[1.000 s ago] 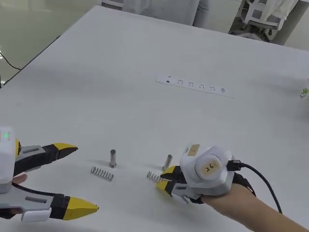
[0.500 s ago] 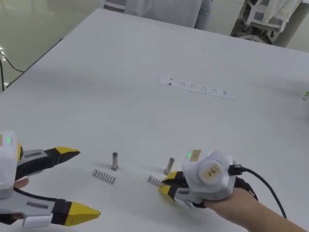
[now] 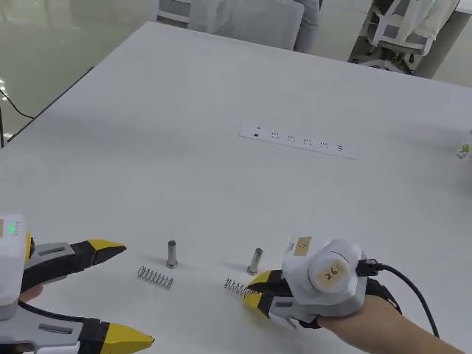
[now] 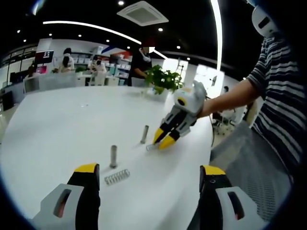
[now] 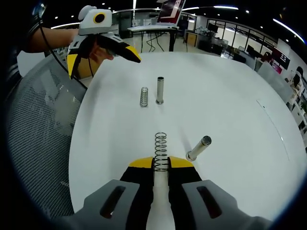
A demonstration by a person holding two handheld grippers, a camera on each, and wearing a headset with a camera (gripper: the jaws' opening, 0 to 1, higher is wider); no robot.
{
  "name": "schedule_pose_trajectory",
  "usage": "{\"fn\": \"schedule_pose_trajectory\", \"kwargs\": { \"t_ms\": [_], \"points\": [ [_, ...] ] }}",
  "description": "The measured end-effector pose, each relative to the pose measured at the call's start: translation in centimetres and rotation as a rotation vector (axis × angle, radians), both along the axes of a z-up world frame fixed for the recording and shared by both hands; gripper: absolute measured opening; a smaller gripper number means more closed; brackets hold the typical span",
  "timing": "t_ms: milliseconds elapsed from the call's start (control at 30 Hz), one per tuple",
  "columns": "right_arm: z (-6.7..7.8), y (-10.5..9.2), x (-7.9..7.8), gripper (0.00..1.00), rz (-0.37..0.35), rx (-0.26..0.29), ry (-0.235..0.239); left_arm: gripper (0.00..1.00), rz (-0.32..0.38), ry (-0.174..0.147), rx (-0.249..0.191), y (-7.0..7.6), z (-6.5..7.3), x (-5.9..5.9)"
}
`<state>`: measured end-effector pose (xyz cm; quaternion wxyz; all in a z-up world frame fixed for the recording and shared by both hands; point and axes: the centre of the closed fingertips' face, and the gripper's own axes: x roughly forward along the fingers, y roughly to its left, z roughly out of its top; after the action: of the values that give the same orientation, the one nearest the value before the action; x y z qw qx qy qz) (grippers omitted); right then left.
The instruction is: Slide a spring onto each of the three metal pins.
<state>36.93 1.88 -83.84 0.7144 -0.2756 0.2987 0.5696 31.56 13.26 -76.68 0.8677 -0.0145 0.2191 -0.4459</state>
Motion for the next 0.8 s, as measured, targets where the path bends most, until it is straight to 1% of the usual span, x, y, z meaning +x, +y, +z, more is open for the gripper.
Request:
{"fn": "schedule_pose_trajectory", "kwargs": {
  "t_ms": [100, 200, 267, 367, 433, 600, 700, 800],
  "points": [
    [0.9, -0.3, 0.0, 0.07, 0.005, 0.01, -0.01, 0.81, -0.016, -0.002, -0.004, -0.5, 0.2, 0.0],
    [1.8, -0.8, -0.2, 0.07, 0.023, 0.016, -0.029, 0.81, -0.028, -0.006, -0.008, -1.1, 0.4, 0.1],
    [2.2, -1.0, -0.3, 0.07, 0.028, 0.019, -0.032, 0.81, -0.036, -0.007, -0.01, -1.3, 0.4, 0.2],
    [2.8, -1.4, -0.7, 0.07, 0.048, 0.023, -0.044, 0.8, -0.058, -0.005, -0.01, -2.0, 0.3, 0.1],
    [3.2, -1.6, -1.1, 0.07, 0.058, 0.031, -0.042, 0.78, -0.077, 0.001, -0.014, -2.5, 0.3, 0.0],
    [3.9, -1.9, -2.0, 0.07, 0.097, 0.027, -0.057, 0.75, -0.118, 0.0, -0.016, -3.7, 0.2, -0.1],
    [4.3, -2.0, -2.5, 0.07, 0.113, 0.031, -0.064, 0.73, -0.152, -0.004, -0.017, -4.7, 0.2, -0.1],
    [4.3, -2.3, -3.0, 0.07, 0.132, 0.015, -0.079, 0.71, -0.199, -0.007, -0.018, -5.7, 0.1, -0.3]
  ]
}}
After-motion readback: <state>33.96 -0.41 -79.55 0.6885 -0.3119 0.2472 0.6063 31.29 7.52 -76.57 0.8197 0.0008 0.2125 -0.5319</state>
